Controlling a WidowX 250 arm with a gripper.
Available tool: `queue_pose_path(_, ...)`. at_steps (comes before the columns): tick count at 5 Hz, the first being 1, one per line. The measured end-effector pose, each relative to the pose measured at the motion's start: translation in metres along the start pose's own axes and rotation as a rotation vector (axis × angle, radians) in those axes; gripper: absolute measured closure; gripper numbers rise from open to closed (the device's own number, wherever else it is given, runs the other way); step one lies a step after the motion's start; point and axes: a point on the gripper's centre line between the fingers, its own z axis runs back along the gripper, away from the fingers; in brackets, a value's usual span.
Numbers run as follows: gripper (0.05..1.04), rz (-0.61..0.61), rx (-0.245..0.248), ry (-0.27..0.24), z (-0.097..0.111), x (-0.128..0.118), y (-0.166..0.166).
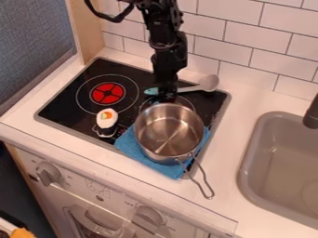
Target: Put the ladle on the upper right side of the stove diagonally
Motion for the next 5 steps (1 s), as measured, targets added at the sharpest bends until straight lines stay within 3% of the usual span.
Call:
queue_pose_path(1, 0.082, 0.009, -0.003, -0.028, 0.005, 0.002, -0.005)
queue_pose_path(3, 0.082, 0.025, 0.094, -0.128, 0.063, 0.005, 0.006)
queue_pose_path(4, 0.082, 0.045, 0.111, -0.188, 0.094, 0.007, 0.005)
queue_pose_path(5, 0.082, 0.043, 0.111, -0.186, 0.094, 0.006, 0.005)
